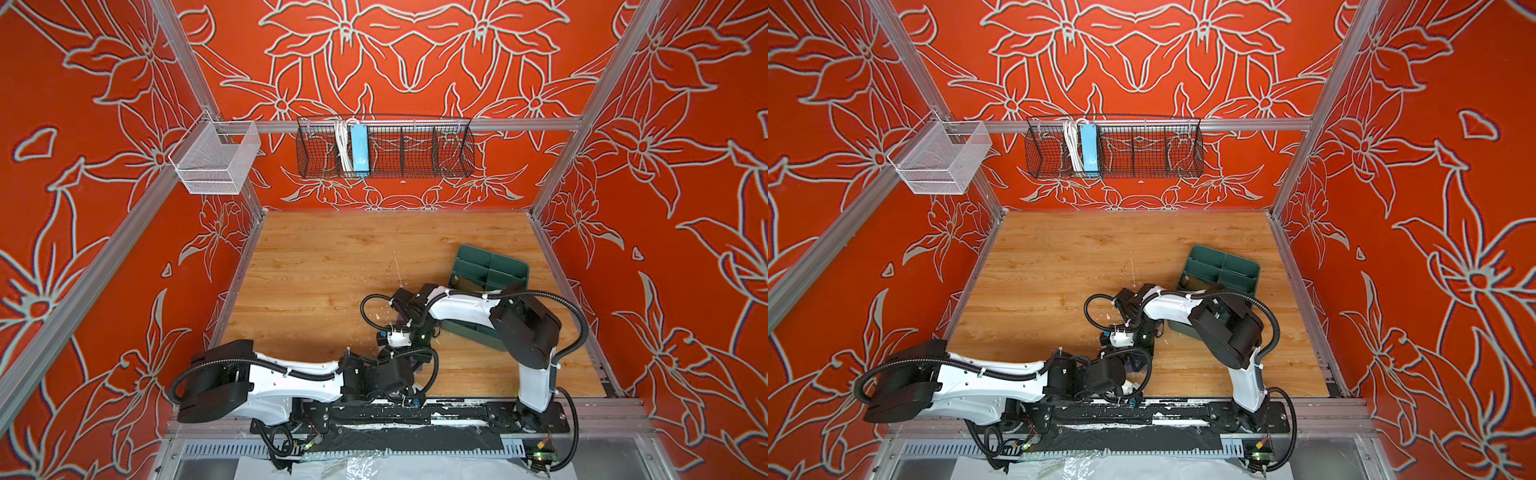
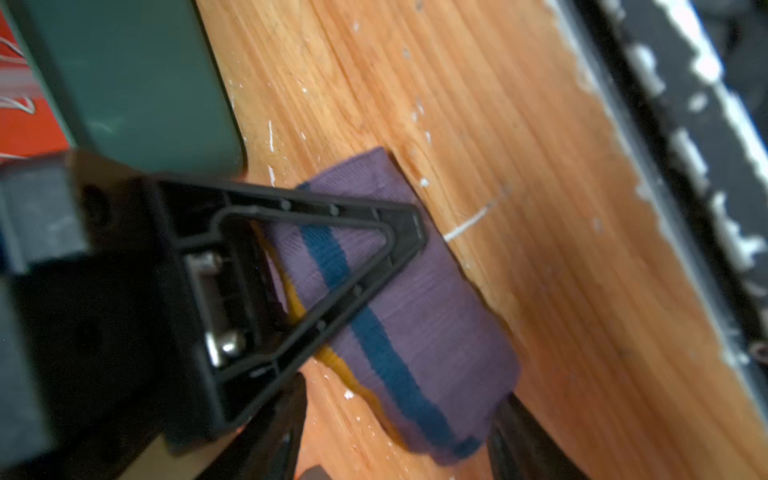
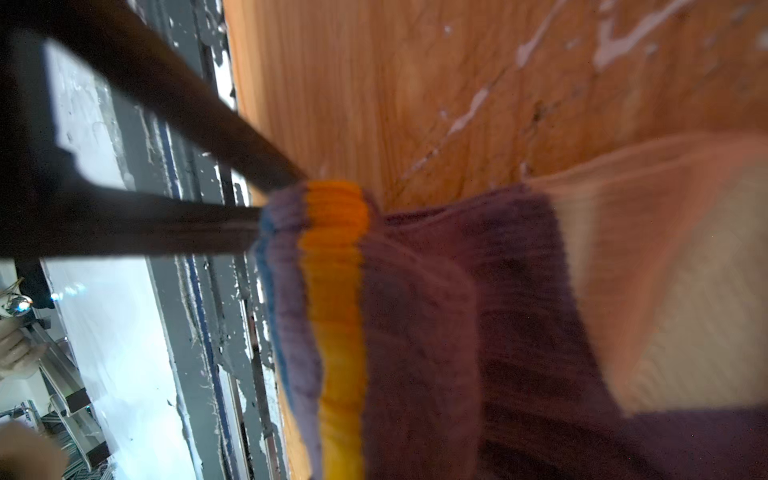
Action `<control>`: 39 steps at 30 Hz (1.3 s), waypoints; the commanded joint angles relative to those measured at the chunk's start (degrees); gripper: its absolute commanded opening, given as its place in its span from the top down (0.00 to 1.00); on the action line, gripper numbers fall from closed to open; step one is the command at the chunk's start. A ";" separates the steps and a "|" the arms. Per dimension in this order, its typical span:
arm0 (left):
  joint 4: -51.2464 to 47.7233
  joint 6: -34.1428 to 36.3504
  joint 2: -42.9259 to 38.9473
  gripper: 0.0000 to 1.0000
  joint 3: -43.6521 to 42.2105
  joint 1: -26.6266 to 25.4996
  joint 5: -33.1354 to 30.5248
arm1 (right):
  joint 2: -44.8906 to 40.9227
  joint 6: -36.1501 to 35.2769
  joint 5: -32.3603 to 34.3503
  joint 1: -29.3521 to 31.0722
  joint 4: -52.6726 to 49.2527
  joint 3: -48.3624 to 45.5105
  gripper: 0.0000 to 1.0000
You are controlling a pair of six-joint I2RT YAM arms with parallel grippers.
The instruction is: Roll the socks
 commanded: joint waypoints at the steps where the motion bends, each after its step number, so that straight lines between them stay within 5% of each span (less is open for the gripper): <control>1: -4.21 -12.58 1.12 0.33 3.99 0.75 0.94 | 1.50 -1.49 3.47 0.51 0.02 -1.62 1.00; 8: -9.80 -24.72 2.24 0.33 5.88 0.73 4.29 | 0.05 -1.05 3.42 -0.43 1.06 -2.28 1.00; 15: -19.65 -29.41 -1.86 0.20 8.67 0.91 10.96 | -0.48 -0.52 4.02 -0.70 1.95 -2.72 1.00; 21: -15.03 -36.75 -0.53 0.17 8.95 2.53 13.29 | -0.34 -0.17 4.89 -0.77 2.31 -2.54 1.00; 32: -9.14 -43.55 9.14 0.22 9.06 3.84 4.63 | -1.33 0.01 4.93 -0.81 2.99 -3.31 1.00; 39: -9.92 -43.46 15.69 0.41 9.41 3.89 1.39 | -2.45 0.18 4.74 -0.80 3.52 -4.03 1.00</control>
